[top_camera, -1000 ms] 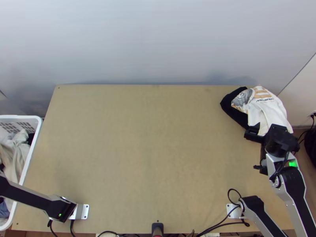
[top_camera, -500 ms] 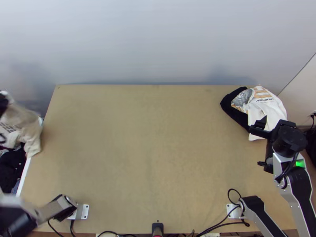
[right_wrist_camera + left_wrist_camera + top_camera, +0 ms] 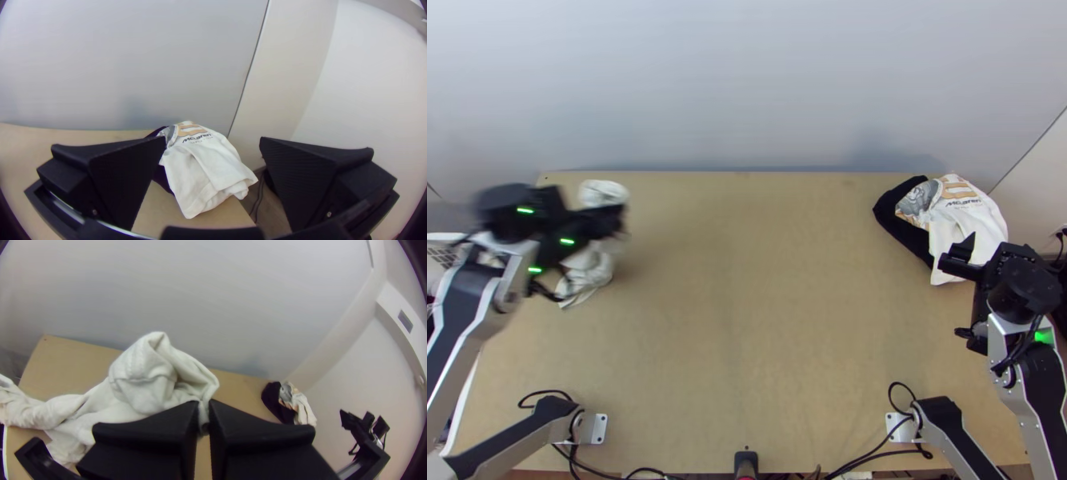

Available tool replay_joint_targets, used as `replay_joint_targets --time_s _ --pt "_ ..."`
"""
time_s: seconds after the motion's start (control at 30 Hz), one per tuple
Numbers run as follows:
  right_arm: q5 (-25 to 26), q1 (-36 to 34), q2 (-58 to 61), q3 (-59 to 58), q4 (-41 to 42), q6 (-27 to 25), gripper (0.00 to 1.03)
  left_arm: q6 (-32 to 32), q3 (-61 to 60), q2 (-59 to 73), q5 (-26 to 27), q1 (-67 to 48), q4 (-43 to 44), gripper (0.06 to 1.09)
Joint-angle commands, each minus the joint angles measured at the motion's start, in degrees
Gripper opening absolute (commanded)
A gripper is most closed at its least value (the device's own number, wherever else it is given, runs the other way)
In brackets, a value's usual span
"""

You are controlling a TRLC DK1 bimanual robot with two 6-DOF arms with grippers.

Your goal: Fold the t-shirt

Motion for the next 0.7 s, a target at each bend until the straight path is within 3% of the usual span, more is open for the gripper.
replay_joint_targets --time_s 0.0,0.3,0.67 --pt "0.12 -0.41 -0.1 0.28 -0.58 -0.44 0.98 -2.19 -1.76 7.04 -6.94 -22.83 5.89 0.09" --pt "0.2 -1.9 0.07 -0.86 -1.02 -0.44 0.98 -2.28 10.46 24.27 -8.52 -36.98 14.68 0.09" --pt "0.2 -6.03 -0.28 -2.97 -1.02 -0.97 0.98 -2.46 39.46 46.6 -8.7 -48.94 13.62 0.09"
